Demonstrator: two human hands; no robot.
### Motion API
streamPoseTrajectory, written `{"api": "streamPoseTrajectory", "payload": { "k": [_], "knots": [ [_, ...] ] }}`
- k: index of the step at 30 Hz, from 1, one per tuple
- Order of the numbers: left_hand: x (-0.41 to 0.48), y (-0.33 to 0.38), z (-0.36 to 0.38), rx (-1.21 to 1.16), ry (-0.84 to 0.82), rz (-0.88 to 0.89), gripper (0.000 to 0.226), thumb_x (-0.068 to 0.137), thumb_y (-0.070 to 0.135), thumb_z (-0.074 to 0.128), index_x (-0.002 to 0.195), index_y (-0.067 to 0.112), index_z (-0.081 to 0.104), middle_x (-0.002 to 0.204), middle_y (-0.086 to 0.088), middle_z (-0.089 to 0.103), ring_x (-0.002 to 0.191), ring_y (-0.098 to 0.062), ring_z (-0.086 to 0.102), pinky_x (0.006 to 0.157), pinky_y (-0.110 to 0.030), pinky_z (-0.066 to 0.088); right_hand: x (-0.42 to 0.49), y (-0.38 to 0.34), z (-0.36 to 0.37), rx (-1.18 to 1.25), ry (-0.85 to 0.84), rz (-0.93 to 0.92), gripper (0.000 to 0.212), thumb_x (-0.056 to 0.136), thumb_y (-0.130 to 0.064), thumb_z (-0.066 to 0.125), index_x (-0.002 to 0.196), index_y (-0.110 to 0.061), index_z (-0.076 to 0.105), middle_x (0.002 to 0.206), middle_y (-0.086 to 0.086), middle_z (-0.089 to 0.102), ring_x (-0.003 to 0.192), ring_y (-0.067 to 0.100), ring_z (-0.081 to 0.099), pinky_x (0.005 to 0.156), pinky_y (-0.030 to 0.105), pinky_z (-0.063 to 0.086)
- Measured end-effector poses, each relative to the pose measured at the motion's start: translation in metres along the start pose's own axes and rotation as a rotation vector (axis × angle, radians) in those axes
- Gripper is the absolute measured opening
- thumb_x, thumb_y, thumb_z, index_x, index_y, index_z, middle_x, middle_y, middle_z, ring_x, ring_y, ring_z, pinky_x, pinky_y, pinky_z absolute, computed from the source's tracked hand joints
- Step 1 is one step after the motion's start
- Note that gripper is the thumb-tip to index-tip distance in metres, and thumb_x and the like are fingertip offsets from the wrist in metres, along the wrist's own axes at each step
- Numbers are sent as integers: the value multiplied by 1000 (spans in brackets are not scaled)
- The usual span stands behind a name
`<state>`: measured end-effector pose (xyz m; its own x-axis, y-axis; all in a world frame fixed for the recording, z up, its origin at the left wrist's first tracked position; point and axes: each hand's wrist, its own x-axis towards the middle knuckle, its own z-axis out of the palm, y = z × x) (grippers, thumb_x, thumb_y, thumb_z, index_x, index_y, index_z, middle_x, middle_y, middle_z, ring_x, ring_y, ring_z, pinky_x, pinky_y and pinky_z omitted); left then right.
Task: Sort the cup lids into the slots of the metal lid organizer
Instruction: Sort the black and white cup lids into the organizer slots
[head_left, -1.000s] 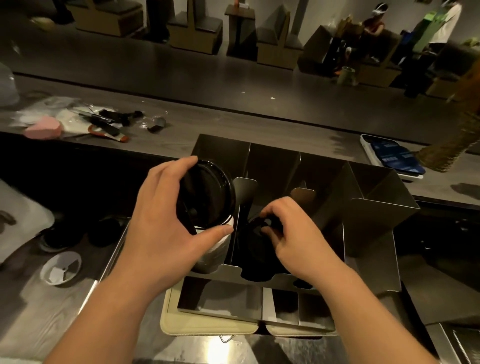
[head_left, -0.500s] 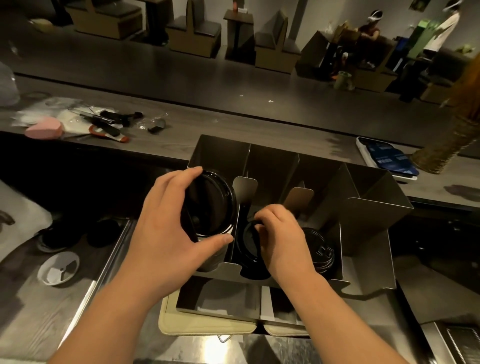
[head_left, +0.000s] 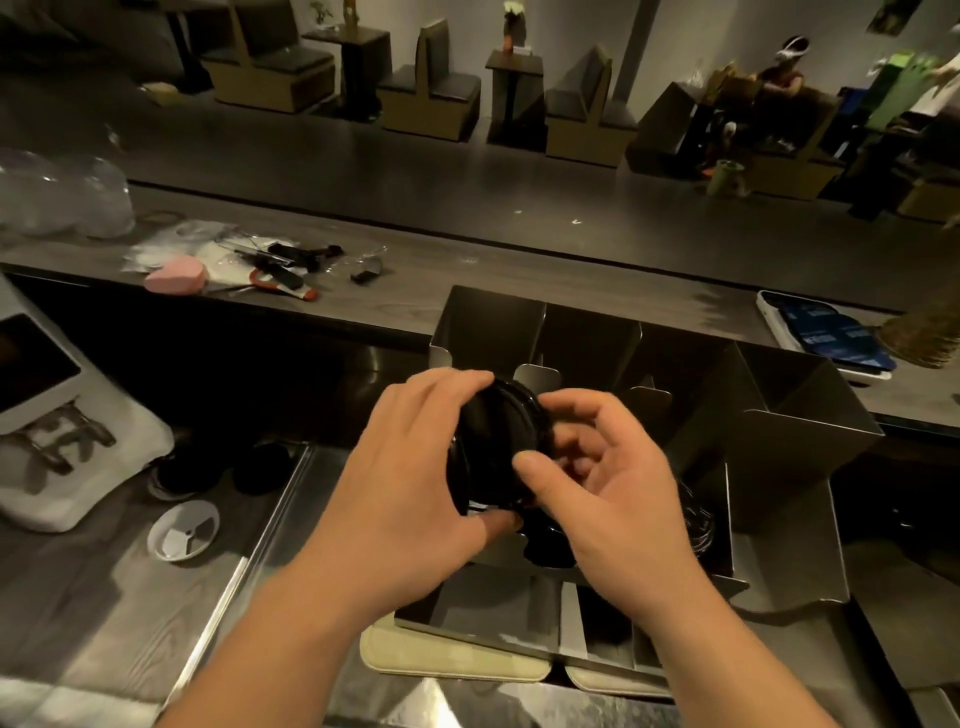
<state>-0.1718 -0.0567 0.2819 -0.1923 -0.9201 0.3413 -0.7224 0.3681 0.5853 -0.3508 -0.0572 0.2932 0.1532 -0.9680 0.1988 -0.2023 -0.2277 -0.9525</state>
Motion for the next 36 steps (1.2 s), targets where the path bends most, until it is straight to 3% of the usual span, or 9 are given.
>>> {"api": "streamPoseTrajectory", "payload": {
  "k": [6,9,12,16,19,24,29,32,36],
  "knots": [
    [-4,-7,-6,-300,-3,-142,94,69,39,85,142,53,28,126,36,45,125,13,41,95,-13,36,0,5,-8,237,133,143,34,96,-6,56,118,-31,61,107,-5,73,100,18,72,72,36,61],
    [-3,-9,0,-448,-68,-228,49,82,45,74,126,49,51,119,26,59,114,6,55,94,-30,52,-2,4,-13,331,116,159,42,96,-3,54,121,-35,61,115,-8,71,106,17,70,75,40,61],
    [2,0,1,-696,-101,-248,18,88,39,67,98,24,65,100,-1,69,96,-20,68,83,-45,60,-4,3,-20,365,13,155,52,91,4,59,125,-35,59,122,-8,66,106,23,70,76,42,60],
    [12,15,-6,-976,-146,-330,34,91,38,65,82,5,58,84,-15,62,81,-28,63,71,-29,57,-3,4,-37,309,-105,77,57,70,-13,82,115,-41,59,132,-7,59,106,31,69,82,46,59],
    [24,15,-14,-1072,-343,-396,47,86,39,58,96,-7,52,95,-20,61,89,-36,61,81,-40,50,-2,-3,-55,116,-134,-26,73,60,-26,88,123,-40,54,147,-18,45,126,16,57,96,39,54],
    [46,5,-20,-1258,-654,-482,61,82,31,71,115,-15,50,111,-21,55,105,-39,52,89,-46,45,-6,-24,-74,-182,-368,-96,78,73,-9,85,133,-45,50,151,-23,40,142,3,34,113,38,39],
    [63,1,-15,-1373,-801,-502,63,84,26,77,125,-13,49,120,-23,47,109,-42,47,94,-47,41,-3,-33,-74,-427,-425,-108,79,74,-23,86,132,-53,44,147,-36,34,142,-7,25,113,12,26],
    [65,10,-7,-1245,-699,-564,42,89,34,70,115,1,64,104,-16,65,94,-30,65,86,-41,52,-1,-26,-68,-471,-361,-44,78,67,-31,89,127,-55,45,139,-36,38,136,-10,31,111,19,34],
    [60,22,1,-953,-220,-534,48,77,56,58,94,12,69,94,-6,74,89,-17,71,87,-42,51,-1,-5,-66,-410,-88,67,80,61,-34,91,120,-61,44,126,-33,49,120,-8,48,102,26,44]
  ]
}}
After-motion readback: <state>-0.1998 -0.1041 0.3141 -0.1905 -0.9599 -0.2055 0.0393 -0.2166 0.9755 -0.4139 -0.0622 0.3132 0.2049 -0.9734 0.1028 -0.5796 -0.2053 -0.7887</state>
